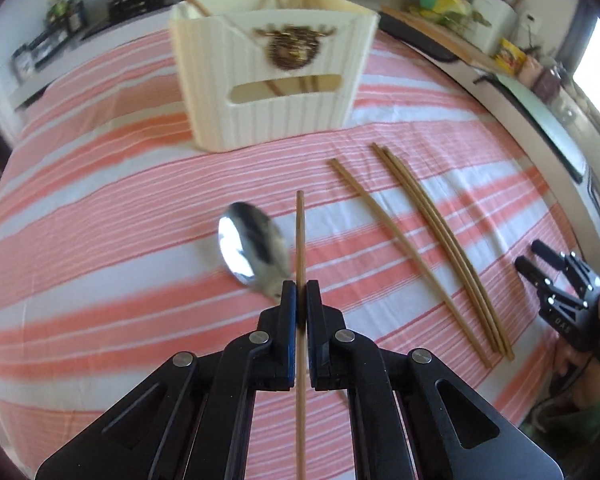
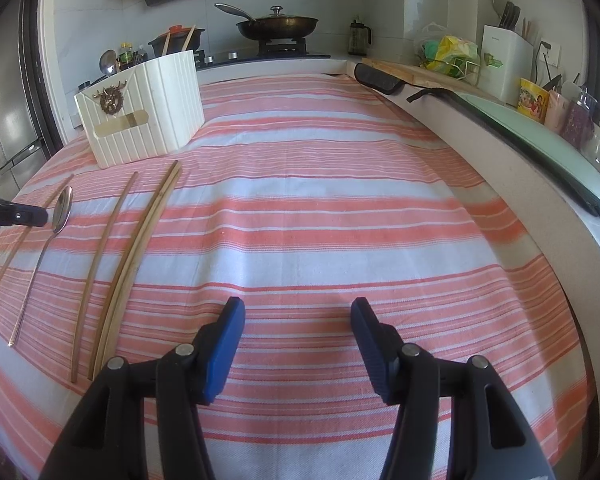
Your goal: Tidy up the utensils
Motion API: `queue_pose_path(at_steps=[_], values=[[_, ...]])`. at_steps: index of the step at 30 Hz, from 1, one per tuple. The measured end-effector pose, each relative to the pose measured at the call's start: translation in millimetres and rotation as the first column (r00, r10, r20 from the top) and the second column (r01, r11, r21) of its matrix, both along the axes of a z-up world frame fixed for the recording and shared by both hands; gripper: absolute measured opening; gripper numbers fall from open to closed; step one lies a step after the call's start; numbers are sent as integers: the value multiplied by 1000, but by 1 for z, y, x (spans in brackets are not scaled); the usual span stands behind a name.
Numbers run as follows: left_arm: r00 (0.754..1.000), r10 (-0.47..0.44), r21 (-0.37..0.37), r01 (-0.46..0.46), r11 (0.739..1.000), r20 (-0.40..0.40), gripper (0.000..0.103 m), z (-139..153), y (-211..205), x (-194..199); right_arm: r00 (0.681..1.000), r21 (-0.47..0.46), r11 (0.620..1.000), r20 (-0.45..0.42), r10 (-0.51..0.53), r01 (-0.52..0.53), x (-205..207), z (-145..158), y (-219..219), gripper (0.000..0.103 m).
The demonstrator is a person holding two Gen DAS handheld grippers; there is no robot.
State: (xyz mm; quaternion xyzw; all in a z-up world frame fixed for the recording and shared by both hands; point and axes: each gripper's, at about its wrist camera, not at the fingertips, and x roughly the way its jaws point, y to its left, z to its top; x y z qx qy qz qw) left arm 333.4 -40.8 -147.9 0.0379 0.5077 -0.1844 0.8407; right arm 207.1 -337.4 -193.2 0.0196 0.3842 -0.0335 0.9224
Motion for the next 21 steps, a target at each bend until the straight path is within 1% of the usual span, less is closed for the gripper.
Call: queue_pose_path(at_steps=[3,6,8,9,10,11,12,13,14,15,16,17,19,21], values=[[994,105,7,-105,994,4,3,-11,32,0,1000,-8,1000,-5,1,-1,0,0,1,57],[987,162,19,-161,987,-15,4,-29,51,2,1000,-5,1000,-22,-6,6,3,3,1,57],[984,181,43,-181,983,4,7,-35,57,-1,999,72,997,-14,39,-38,5,12,6,57],[983,182,34,-182,983,20,11,-34,60,-5,997,108,992,-6,72,-71,7,18,13,56],[982,185,29,-186,982,26,19,-34,62,-7,994,131,986,4,105,-105,10,24,21,56],[981,191,24,-191,981,34,24,-33,64,-9,990,150,979,14,140,-141,13,29,30,55],[979,199,25,-200,979,44,33,-33,63,-10,985,167,971,14,170,-170,19,31,38,55],[976,209,30,-211,977,53,43,-33,62,-12,980,186,963,1,197,-194,26,30,45,47],[974,217,34,-219,975,61,45,-33,63,-14,974,203,956,-28,223,-213,34,26,51,35],[973,221,35,-223,974,65,47,-34,62,-16,968,211,952,-65,241,-223,43,20,56,31],[973,222,34,-225,974,69,47,-35,63,-19,963,201,954,-108,248,-223,51,12,60,22],[972,224,35,-227,973,74,47,-35,65,-22,962,194,955,-112,248,-223,55,8,62,20],[971,223,34,-227,973,80,47,-36,66,-27,959,200,953,-125,254,-227,59,8,61,20],[972,215,46,-220,974,94,47,-36,65,-32,950,179,953,-156,272,-243,62,9,65,20]])
